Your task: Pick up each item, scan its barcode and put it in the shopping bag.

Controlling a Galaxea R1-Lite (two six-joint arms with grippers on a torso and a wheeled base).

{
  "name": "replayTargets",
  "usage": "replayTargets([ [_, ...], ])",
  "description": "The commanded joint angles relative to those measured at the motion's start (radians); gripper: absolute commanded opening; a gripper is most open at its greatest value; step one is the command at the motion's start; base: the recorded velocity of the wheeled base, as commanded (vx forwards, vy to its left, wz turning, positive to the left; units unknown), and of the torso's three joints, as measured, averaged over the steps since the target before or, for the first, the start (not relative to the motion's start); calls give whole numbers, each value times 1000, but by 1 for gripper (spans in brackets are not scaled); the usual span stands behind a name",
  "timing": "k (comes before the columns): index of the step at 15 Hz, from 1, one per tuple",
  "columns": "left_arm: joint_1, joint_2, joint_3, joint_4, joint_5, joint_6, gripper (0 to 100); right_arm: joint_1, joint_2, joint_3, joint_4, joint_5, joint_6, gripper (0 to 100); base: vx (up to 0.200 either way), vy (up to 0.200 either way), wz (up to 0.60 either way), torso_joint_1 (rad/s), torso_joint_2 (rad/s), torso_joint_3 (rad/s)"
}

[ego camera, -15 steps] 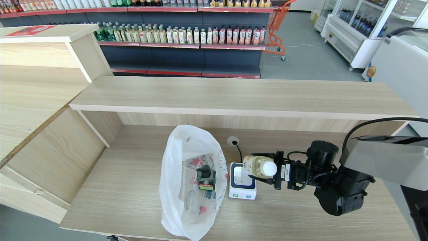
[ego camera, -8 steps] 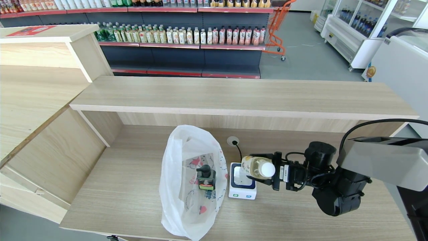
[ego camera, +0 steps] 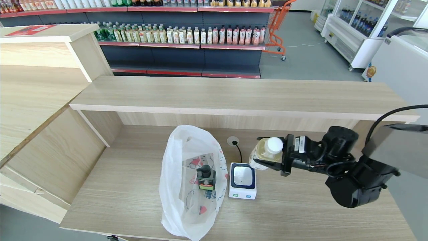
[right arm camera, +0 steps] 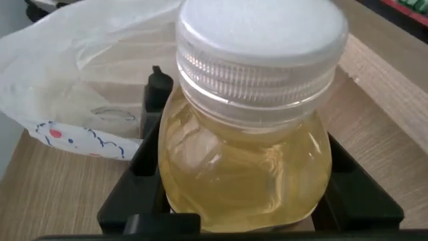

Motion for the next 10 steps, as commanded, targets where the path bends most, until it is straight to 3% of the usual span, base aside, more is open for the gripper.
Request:
replayTargets([
  [1,0,0,0,0,1,0,100,-12,-268,120,14,-32,150,0,0,0,0,0,0,0],
  [6,0,0,0,0,1,0,100,25,-475,192,252,-89,238,0,0,0,0,0,0,0],
  [8,0,0,0,0,1,0,100,28,-503,191,350,-114,360,0,0,0,0,0,0,0],
  [10,0,0,0,0,1,0,100,88,-515,191,390,-253,505,0,0,0,0,0,0,0],
])
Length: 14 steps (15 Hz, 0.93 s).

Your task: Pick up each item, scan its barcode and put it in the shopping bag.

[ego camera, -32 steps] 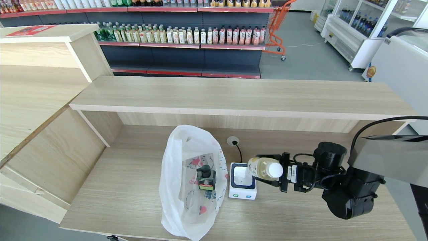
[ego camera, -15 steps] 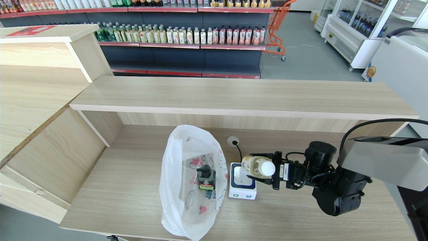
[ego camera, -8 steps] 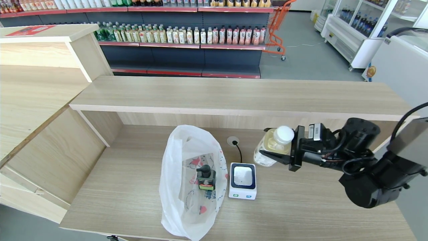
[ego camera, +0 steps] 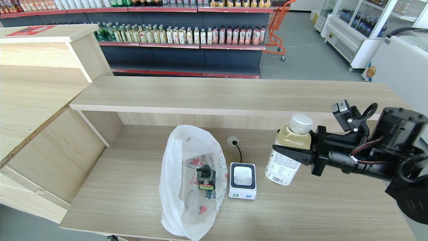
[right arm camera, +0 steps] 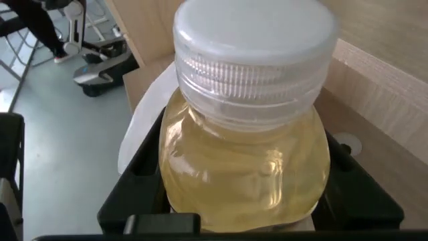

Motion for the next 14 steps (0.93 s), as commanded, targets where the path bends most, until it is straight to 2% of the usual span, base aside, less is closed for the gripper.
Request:
replayTargets([
  [1,0,0,0,0,0,0,100,79,-38,2,5,-101,116,0,0,0,0,0,0,0],
  [3,0,0,0,0,0,0,100,166,-26,-9,3,-240,238,0,0,0,0,0,0,0],
  [5,0,0,0,0,2,0,100,206,-1,-12,-1,-300,278,0,0,0,0,0,0,0],
  [10,0,0,0,0,0,0,100,255,7,3,0,-389,370,0,0,0,0,0,0,0],
  [14,0,0,0,0,0,1,100,268,1,13,2,-392,372,0,0,0,0,0,0,0],
])
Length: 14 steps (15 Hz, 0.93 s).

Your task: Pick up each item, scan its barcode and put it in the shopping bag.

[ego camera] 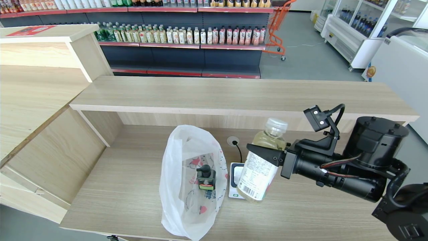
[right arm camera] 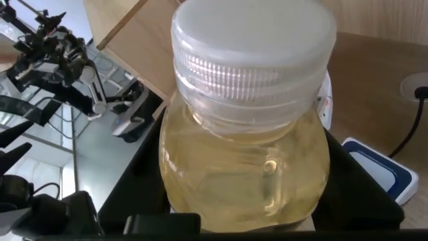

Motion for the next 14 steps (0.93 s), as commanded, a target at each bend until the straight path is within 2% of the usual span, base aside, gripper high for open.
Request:
replayTargets([
  [1,0,0,0,0,0,1,100,3,-4,11,0,1,0,0,0,0,0,0,0,0],
  [3,0,0,0,0,2,-2,100,2,-4,21,0,-4,1,0,0,0,0,0,0,0],
  [10,0,0,0,0,2,0,100,39,19,40,9,-64,106,0,0,200,0,4,3,2],
  [14,0,0,0,0,2,-3,100,46,100,44,0,-88,116,0,0,0,0,0,0,0],
])
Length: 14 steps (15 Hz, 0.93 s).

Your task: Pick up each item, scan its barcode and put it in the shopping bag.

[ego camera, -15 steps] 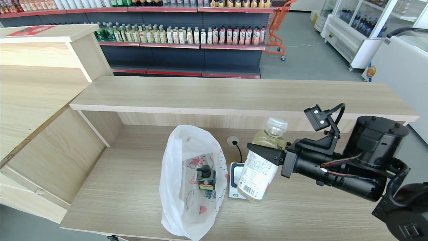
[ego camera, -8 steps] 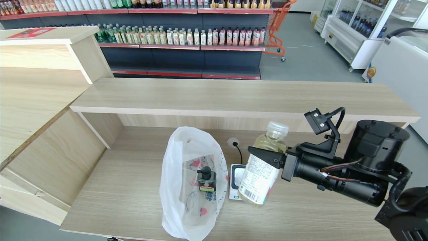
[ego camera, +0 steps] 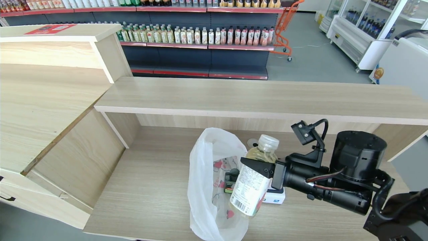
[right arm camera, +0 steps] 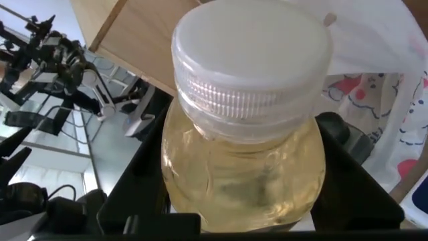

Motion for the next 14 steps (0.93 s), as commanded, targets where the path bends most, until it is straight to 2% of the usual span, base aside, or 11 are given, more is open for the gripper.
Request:
replayTargets([
  [1,0,0,0,0,0,0,100,2,64,1,-2,-2,2,0,0,0,0,0,0,0],
  [4,0,0,0,0,0,0,100,7,138,-3,-11,-10,3,0,0,0,0,0,0,0],
  [8,0,0,0,0,0,0,100,68,297,-7,-157,-62,17,0,0,0,0,0,0,0],
  [14,0,0,0,0,-1,0,100,59,426,-85,-226,-64,-17,0,0,0,0,0,0,0],
])
